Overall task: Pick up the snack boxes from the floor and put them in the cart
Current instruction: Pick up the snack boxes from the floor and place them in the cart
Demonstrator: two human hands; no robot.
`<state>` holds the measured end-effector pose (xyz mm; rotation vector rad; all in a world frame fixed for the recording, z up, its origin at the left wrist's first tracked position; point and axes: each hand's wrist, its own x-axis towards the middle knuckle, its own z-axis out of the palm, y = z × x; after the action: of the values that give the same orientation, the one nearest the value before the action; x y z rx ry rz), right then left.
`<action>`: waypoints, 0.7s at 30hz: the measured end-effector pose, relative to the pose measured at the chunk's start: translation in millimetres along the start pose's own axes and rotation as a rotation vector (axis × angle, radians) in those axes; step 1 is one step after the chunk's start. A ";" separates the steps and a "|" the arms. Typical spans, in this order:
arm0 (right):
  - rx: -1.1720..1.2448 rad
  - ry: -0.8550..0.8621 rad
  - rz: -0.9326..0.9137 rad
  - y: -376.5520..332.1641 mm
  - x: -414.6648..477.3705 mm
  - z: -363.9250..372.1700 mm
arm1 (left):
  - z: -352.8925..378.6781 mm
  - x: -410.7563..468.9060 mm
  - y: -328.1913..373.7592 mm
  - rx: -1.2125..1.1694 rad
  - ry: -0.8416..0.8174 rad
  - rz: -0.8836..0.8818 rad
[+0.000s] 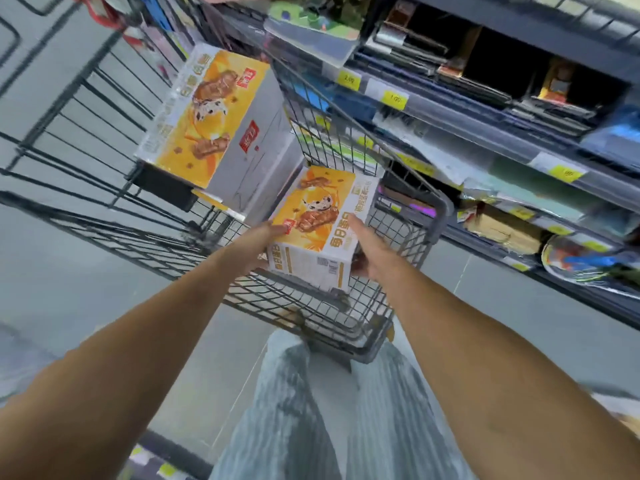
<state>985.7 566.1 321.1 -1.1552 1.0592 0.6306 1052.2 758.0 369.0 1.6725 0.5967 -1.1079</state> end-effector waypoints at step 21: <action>0.273 0.122 -0.065 -13.8 44.9 88.4 | -10.5 60.7 28.5 0.192 -0.177 0.238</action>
<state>1045.4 639.9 289.4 -0.9939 1.1667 0.3550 1106.9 749.8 329.7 1.7337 0.1765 -1.1503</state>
